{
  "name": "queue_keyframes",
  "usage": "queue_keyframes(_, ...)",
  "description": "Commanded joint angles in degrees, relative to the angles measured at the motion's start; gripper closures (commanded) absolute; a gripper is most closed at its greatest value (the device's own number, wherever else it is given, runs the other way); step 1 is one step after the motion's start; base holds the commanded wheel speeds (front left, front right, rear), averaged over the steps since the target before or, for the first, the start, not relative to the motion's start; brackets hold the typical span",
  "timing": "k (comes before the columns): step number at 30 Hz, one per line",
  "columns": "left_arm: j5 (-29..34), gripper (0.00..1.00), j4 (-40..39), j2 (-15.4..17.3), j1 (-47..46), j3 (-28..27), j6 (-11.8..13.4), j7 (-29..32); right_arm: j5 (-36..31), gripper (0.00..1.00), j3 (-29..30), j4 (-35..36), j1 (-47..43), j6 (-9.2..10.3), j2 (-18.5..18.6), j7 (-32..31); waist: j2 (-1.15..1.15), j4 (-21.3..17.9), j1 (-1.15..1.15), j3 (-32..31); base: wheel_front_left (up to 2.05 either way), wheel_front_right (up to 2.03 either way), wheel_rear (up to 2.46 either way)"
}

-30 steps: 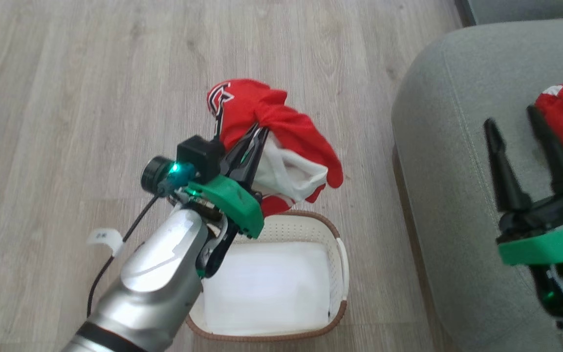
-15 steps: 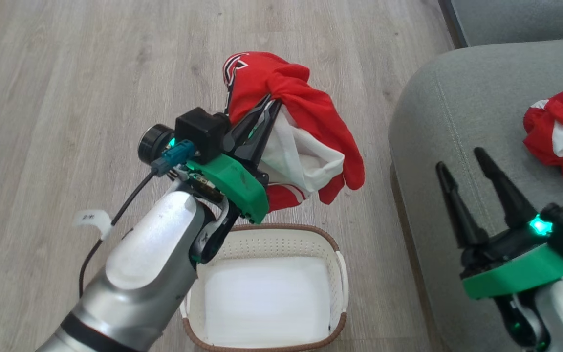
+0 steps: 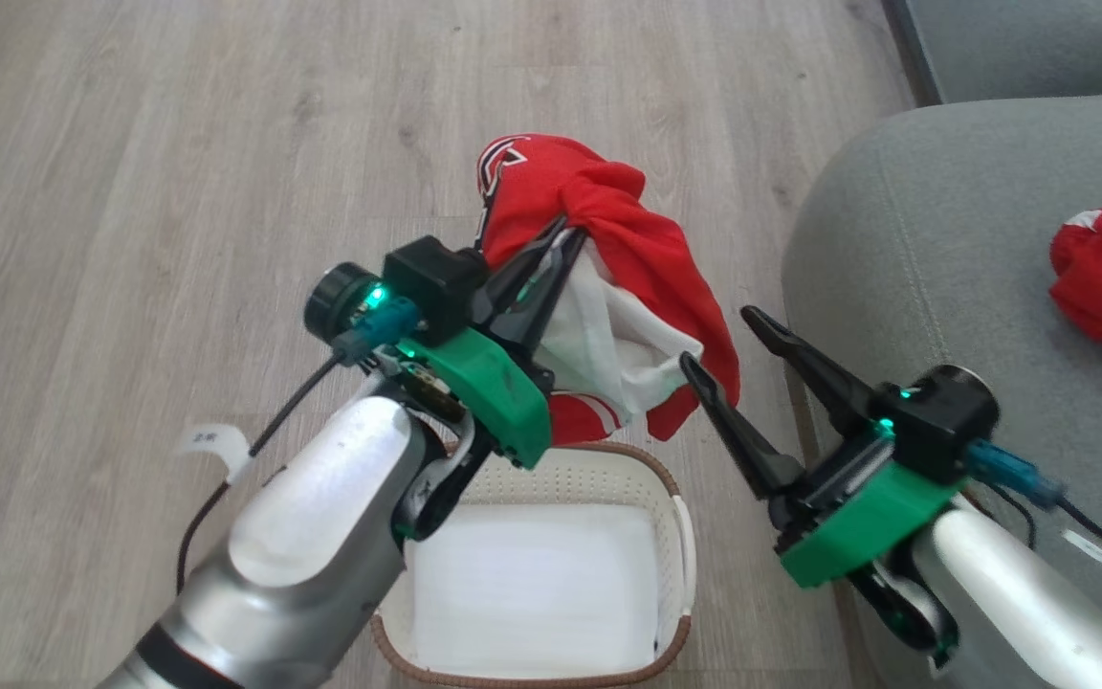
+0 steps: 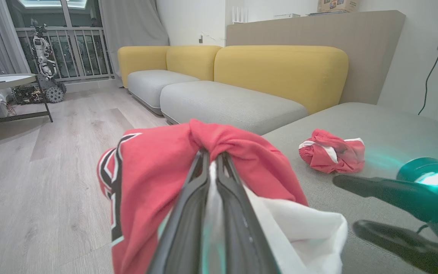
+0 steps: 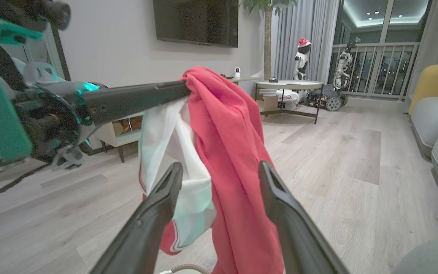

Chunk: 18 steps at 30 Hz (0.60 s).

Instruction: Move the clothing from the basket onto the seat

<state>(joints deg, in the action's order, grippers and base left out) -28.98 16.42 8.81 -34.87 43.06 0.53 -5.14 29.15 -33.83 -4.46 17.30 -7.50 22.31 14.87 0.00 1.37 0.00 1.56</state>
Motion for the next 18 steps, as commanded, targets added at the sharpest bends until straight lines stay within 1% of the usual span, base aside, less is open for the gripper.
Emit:
queue_keyframes(1, 0.0, 1.0, -2.3, 0.3, -3.2, -1.8, 0.0, -0.1, 0.6, 0.0, -1.3, -0.1, 2.6, 0.01, -0.3, 0.1, 0.0, 0.6, 0.0, 0.1, 0.0, 0.0, 0.0)
queue_keyframes(9, -0.2, 1.0, -2.1, -0.9, -3.5, -0.3, -0.7, 0.0, 1.8, 0.0, -6.5, -9.0, 8.3, 0.01, -2.3, 0.1, 0.0, 2.8, 0.0, 0.1, 0.0, 0.0, 0.0)
queue_keyframes(13, -0.2, 1.0, -2.0, -1.6, -3.8, 0.7, -1.0, 0.2, 2.3, 0.0, -8.3, -14.3, 11.0, 0.01, -3.7, 0.1, 0.0, 4.0, 0.0, 0.1, 0.0, 0.0, 0.0)
queue_keyframes(18, -0.4, 1.0, -1.8, -2.3, -3.8, 1.7, -1.3, 0.3, 2.5, 0.0, -9.4, -19.1, 14.0, 0.01, -5.8, 0.1, 0.0, 5.2, 0.0, 0.2, 0.0, 0.0, 0.0)
